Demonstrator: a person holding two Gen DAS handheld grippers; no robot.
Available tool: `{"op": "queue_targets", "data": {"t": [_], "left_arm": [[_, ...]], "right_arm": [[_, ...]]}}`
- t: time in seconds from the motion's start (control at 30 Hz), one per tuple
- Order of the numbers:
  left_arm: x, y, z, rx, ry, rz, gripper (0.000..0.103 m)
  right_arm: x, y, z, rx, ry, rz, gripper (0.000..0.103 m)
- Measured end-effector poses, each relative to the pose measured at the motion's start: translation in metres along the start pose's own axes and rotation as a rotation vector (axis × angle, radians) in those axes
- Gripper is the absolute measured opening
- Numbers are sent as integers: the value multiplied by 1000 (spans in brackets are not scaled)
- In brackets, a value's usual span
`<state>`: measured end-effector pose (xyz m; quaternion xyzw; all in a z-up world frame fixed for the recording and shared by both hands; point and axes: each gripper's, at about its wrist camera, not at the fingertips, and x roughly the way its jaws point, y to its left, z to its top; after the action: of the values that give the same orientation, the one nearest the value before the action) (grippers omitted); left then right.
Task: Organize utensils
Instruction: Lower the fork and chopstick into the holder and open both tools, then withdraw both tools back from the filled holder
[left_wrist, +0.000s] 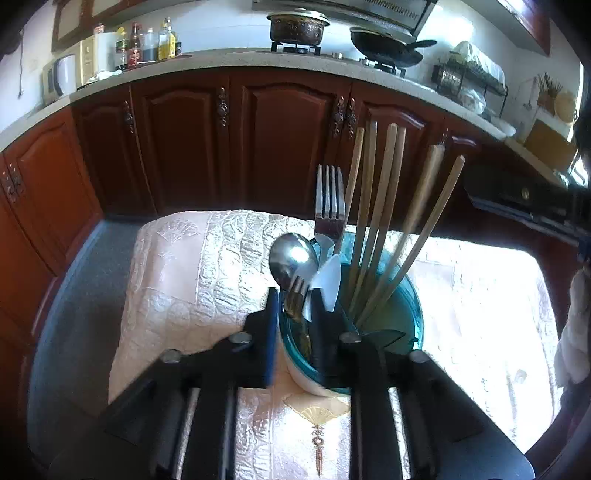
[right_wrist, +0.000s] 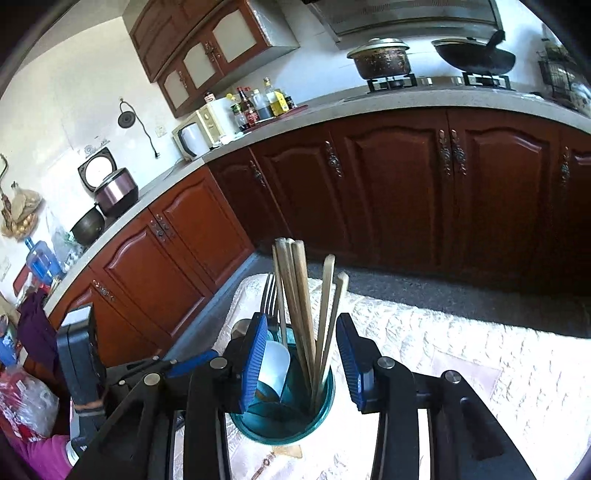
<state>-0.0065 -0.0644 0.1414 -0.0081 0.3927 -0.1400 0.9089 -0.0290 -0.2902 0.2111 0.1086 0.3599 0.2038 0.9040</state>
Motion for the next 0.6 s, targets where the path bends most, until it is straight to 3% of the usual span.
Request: {"op": "queue_targets", "data": {"t": [0.13,0.23,0.6], "left_arm": [[-13,3,-3,-23,-21,-5,44],[-22,3,-7,-36,-39,4,51],[-48,-9,-24,-22,-71,70,52]], "right_arm": [[-8,0,-14,-2,-2,-42,42],[-10,4,-26,-5,4,-63,42],[-20,22,-60,-4,-6,-121,45]]}}
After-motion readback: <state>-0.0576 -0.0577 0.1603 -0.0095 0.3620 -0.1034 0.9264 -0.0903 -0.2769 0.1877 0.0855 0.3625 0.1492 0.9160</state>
